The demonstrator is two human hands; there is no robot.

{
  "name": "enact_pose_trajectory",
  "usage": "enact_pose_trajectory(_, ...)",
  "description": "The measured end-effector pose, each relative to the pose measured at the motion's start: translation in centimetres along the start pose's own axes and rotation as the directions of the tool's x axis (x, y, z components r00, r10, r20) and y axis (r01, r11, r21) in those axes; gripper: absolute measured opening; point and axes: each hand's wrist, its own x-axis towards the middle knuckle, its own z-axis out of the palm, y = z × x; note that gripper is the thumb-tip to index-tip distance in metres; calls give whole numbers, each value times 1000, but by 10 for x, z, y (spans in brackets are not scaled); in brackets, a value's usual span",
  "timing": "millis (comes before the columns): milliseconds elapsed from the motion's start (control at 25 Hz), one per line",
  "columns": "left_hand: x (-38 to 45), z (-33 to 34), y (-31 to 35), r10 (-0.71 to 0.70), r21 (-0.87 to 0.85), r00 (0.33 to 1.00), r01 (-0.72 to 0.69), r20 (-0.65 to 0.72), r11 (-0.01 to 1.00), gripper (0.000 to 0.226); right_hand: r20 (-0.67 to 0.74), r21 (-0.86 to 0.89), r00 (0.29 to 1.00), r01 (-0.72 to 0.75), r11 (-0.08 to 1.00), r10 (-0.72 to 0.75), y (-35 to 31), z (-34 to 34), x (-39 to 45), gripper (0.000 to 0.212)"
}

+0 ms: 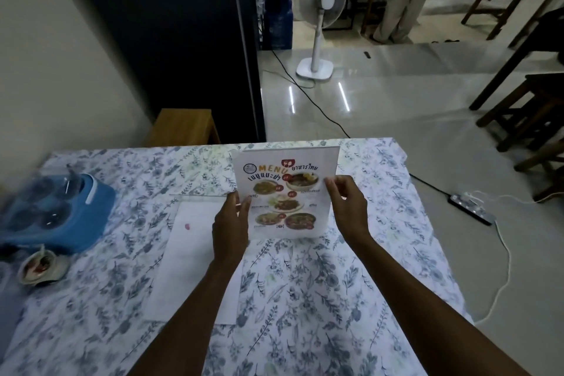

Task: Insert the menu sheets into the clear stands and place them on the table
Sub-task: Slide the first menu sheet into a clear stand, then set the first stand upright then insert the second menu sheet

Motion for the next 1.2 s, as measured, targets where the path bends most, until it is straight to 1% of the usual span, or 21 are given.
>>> enact_pose_trajectory(160, -2, 9, -9, -32, 18, 999, 31, 24, 999, 29, 3, -62, 999, -39, 997, 39, 30, 9, -7, 30)
enact_pose_trajectory(280, -23, 21, -42, -124, 90, 981, 112, 149, 990, 19, -14, -153, 1000, -18, 988, 16, 45, 18, -13, 33)
enact_pose_trajectory(360, -39, 27, -58, -179, 84, 967, 166, 181, 983, 17, -2, -255, 1000, -2, 967, 1, 62, 23, -20, 38)
enact_pose_trajectory(440, -40, 30, -64, -169, 79, 969, 157, 181, 984, 16, -3, -328, 1000, 10, 945, -12, 79, 27, -28, 40)
enact_pose_trajectory(520, -35, 29, -64, -148, 103, 965, 129, 215, 986, 18, -14, -351, 1000, 19, 936, -26, 86, 27, -35, 39)
enact_pose_trajectory(680, -31, 24, -74, -147, 150, 948, 108, 282, 983, 18, -49, -384, 998, 25, 923, -47, 80, 30, -48, 39)
enact_pose_trajectory(720, -30, 23, -75, -136, 160, 944, 91, 301, 983, 18, -46, -404, 999, -1, 915, -19, 79, 31, -51, 40)
enact_pose_trajectory(800, -25, 22, -76, -127, 176, 918, 63, 376, 982, 17, -30, -431, 994, -108, 896, 105, 81, 32, -58, 37)
enact_pose_trajectory(880, -21, 13, -78, -135, 162, 889, 70, 438, 984, 23, -48, -429, 980, -193, 882, 191, 85, 34, -69, 37)
enact_pose_trajectory(960, -23, -6, -90, -110, 83, 902, 83, 418, 993, 32, -117, -446, 972, -234, 864, 203, 87, 42, -88, 40)
enact_pose_trajectory(1040, -31, -35, -112, -60, 91, 924, 28, 378, 995, 37, -198, -462, 960, -271, 845, 199, 87, 61, -115, 38)
enact_pose_trajectory(1080, -35, -51, -127, -37, 144, 934, -16, 355, 989, 39, -226, -444, 950, -296, 846, 214, 86, 75, -129, 34)
enact_pose_trajectory(1120, -39, -68, -141, -13, 236, 945, -68, 326, 969, 40, -230, -427, 945, -313, 848, 233, 85, 92, -142, 28)
enact_pose_trajectory(1200, -47, -101, -171, -7, 420, 956, -123, 294, 899, 44, -190, -425, 954, -294, 856, 234, 80, 130, -163, 17)
